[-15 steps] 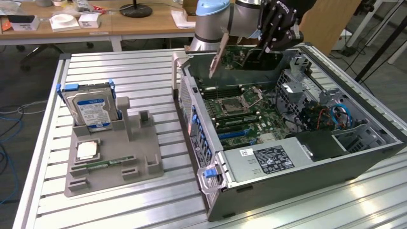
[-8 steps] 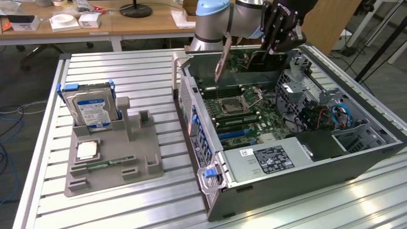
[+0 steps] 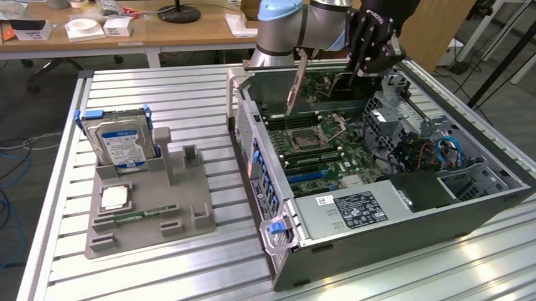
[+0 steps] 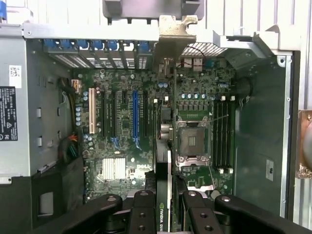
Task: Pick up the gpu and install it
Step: 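Insert the gpu into the slot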
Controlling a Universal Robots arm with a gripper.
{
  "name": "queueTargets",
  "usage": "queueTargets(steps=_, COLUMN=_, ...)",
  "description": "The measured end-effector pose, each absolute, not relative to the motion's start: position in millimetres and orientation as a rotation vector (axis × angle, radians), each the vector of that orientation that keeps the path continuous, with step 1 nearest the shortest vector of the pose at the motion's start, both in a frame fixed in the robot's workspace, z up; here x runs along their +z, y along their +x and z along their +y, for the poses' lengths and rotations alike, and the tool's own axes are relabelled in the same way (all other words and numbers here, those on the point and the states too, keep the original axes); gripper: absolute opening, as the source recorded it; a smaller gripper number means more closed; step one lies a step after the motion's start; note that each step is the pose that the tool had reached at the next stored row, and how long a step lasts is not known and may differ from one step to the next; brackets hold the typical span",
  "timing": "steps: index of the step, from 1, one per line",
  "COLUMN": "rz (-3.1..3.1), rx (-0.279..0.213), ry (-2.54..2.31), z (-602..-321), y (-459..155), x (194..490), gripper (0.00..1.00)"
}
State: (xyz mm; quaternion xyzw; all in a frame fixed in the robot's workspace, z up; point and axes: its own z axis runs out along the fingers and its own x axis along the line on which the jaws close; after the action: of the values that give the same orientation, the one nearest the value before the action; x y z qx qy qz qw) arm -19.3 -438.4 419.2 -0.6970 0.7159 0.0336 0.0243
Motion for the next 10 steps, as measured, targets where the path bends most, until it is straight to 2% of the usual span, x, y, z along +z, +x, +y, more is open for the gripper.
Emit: queueTargets(steps=10, rz=2.215, rx=0.104, ry=-2.156, z=-438.2, y=-19.3, x=418.0, gripper=0.26)
